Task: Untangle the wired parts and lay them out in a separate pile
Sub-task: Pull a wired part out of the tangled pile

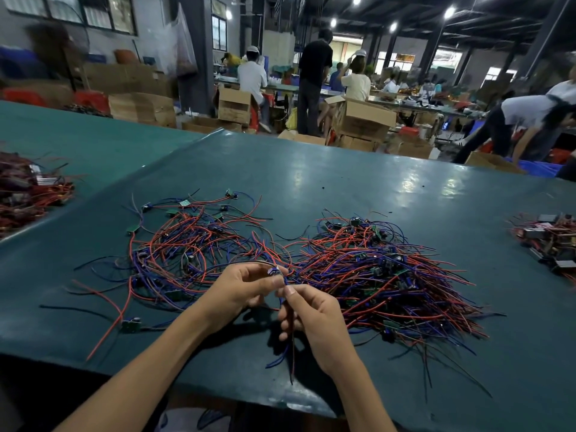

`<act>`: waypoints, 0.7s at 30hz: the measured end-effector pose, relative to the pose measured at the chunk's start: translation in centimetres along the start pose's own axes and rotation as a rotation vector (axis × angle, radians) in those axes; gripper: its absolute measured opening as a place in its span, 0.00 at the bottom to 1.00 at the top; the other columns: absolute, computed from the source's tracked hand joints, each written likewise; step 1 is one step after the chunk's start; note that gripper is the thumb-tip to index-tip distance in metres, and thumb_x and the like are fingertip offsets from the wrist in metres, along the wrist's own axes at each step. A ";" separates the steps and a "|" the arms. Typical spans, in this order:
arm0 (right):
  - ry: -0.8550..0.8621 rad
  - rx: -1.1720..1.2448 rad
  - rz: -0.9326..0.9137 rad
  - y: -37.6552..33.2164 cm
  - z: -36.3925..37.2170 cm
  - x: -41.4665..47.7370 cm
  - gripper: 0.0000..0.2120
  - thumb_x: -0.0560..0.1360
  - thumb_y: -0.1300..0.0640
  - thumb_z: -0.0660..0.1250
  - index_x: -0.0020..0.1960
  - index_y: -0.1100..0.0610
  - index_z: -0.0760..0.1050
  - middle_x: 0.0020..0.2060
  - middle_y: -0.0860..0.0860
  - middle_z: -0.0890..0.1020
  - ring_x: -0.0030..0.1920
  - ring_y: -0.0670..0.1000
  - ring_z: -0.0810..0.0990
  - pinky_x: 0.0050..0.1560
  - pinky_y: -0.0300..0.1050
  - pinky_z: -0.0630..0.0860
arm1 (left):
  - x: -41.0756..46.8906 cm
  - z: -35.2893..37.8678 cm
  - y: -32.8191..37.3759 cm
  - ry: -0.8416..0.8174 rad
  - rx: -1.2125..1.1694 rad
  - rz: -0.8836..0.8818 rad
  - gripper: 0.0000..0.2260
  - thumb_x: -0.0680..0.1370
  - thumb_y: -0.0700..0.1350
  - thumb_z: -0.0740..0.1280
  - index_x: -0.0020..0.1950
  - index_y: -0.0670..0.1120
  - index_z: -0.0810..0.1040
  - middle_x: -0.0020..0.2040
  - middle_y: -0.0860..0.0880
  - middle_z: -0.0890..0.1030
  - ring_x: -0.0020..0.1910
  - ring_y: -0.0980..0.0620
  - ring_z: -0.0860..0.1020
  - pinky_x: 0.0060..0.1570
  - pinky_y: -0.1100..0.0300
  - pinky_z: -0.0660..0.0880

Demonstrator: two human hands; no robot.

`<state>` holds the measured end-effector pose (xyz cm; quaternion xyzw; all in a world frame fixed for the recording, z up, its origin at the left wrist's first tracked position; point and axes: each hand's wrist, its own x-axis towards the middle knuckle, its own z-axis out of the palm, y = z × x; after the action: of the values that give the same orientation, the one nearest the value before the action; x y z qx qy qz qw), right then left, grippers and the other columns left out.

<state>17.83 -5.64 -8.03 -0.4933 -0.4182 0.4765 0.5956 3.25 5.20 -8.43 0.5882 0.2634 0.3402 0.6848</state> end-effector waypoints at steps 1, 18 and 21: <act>-0.013 -0.018 -0.005 0.0 0.0 0.0 0.11 0.82 0.59 0.64 0.48 0.66 0.80 0.32 0.57 0.79 0.29 0.51 0.76 0.29 0.44 0.78 | 0.0 0.0 0.0 0.024 -0.033 -0.013 0.20 0.68 0.53 0.80 0.53 0.42 0.86 0.44 0.43 0.81 0.41 0.49 0.76 0.38 0.61 0.71; -0.198 -0.217 -0.116 0.3 0.2 -0.6 0.14 0.80 0.60 0.68 0.36 0.61 0.81 0.28 0.60 0.82 0.28 0.55 0.78 0.33 0.46 0.75 | 1.3 -1.1 0.2 0.445 -0.299 0.060 0.22 0.68 0.55 0.78 0.48 0.38 0.81 0.42 0.39 0.85 0.33 0.54 0.82 0.25 0.67 0.69; -0.190 -0.259 -0.145 0.2 -0.1 -0.9 0.18 0.75 0.58 0.68 0.27 0.60 0.74 0.21 0.58 0.76 0.24 0.54 0.74 0.32 0.48 0.69 | 1.3 -0.9 0.1 0.431 -0.290 0.047 0.21 0.68 0.54 0.77 0.48 0.38 0.81 0.42 0.39 0.85 0.33 0.52 0.82 0.24 0.67 0.68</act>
<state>17.75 -6.49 -8.26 -0.4872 -0.5648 0.4191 0.5177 3.36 6.74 -8.39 0.4038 0.3380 0.5078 0.6818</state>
